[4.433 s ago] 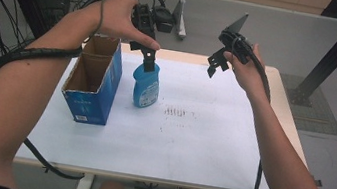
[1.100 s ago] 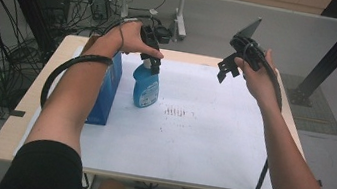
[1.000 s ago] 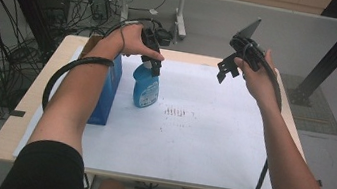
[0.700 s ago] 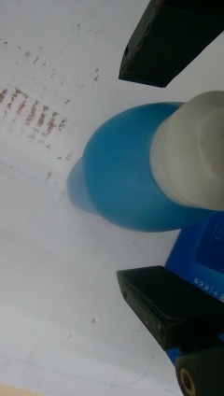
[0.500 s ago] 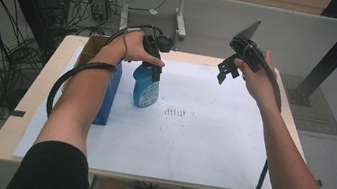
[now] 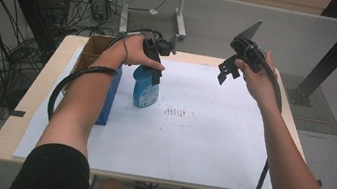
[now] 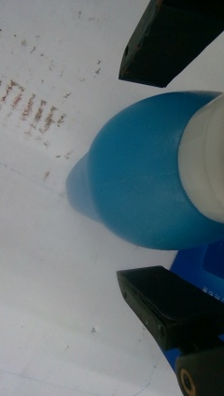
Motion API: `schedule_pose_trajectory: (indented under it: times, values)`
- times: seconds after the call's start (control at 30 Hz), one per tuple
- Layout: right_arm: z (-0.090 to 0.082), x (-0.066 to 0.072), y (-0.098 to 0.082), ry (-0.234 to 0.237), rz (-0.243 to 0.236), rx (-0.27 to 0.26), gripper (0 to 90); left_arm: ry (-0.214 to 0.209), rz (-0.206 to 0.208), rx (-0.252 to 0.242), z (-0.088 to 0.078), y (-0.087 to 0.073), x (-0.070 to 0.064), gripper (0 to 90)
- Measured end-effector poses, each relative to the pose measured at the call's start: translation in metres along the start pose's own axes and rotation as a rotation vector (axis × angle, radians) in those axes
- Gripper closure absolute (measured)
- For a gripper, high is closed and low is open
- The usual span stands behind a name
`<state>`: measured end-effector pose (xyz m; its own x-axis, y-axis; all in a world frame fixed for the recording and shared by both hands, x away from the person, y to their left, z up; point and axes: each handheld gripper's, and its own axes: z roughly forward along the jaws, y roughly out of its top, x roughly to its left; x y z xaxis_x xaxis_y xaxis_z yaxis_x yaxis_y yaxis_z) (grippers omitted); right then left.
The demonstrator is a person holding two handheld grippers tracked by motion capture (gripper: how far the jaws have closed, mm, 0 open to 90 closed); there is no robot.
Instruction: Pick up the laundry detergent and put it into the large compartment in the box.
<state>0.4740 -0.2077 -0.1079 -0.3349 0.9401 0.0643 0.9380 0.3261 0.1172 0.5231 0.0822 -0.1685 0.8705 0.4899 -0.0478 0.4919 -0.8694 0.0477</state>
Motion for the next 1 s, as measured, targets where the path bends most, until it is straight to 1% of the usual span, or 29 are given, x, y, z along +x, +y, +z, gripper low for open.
schedule_pose_trajectory:
  times: [0.03, 0.07, 0.2, 0.27, 0.37, 0.47, 0.53, 0.63, 0.8, 0.9, 0.97, 1.0]
  values:
    - [0.0, 0.0002, -0.0002, -0.001, 0.0, -0.001, 5.9, 0.002, 0.006, 0.01, -0.0006, 0.0014, 0.0003, 5.8]
    - [-0.0001, 0.0002, -0.0003, -0.001, 0.0, -0.001, 5.9, 0.002, 0.0, -0.001, -0.0004, -0.001, -0.0001, 5.8]
    - [0.0002, 0.0006, 0.0, -0.002, 0.002, 0.003, 5.9, 0.003, 0.002, 0.002, -0.0005, -0.0013, 0.0001, 5.8]
    - [0.0002, 0.0011, -0.0001, -0.002, 0.002, 0.002, 5.9, 0.001, -0.006, -0.004, -0.0002, -0.0029, 0.0, 5.8]
    - [0.0005, 0.0016, -0.0003, -0.002, -0.003, 0.0, 5.9, 0.004, 0.004, 0.002, -0.0008, -0.0025, 0.0004, 5.8]
    - [0.0009, 0.0025, 0.0007, -0.003, 0.003, 0.005, 5.9, 0.001, -0.001, 0.004, -0.0009, -0.0032, 0.001, 5.8]
    - [0.001, 0.0029, 0.001, -0.002, 0.0, 0.005, 5.9, 0.002, 0.001, 0.007, -0.0008, -0.0033, 0.0011, 5.8]
    - [0.0016, 0.0038, 0.0013, -0.002, -0.003, 0.004, 5.9, -0.003, -0.009, 0.001, -0.0007, -0.005, 0.002, 5.8]
    - [0.0024, 0.0045, 0.0024, -0.004, -0.004, 0.007, 5.9, -0.002, -0.008, 0.0, -0.0013, -0.0059, 0.0026, 5.8]
    - [0.0023, 0.0048, 0.0031, -0.004, -0.004, 0.009, 5.9, 0.0, 0.001, -0.001, -0.0017, -0.006, 0.0028, 5.9]
    - [0.0027, 0.0053, 0.003, -0.005, -0.002, 0.007, 5.9, -0.005, -0.007, -0.004, -0.0012, -0.0066, 0.0026, 6.0]
    - [0.0028, 0.0054, 0.0032, -0.005, -0.003, 0.008, 5.9, -0.006, -0.005, -0.003, -0.0011, -0.0063, 0.0028, 6.0]
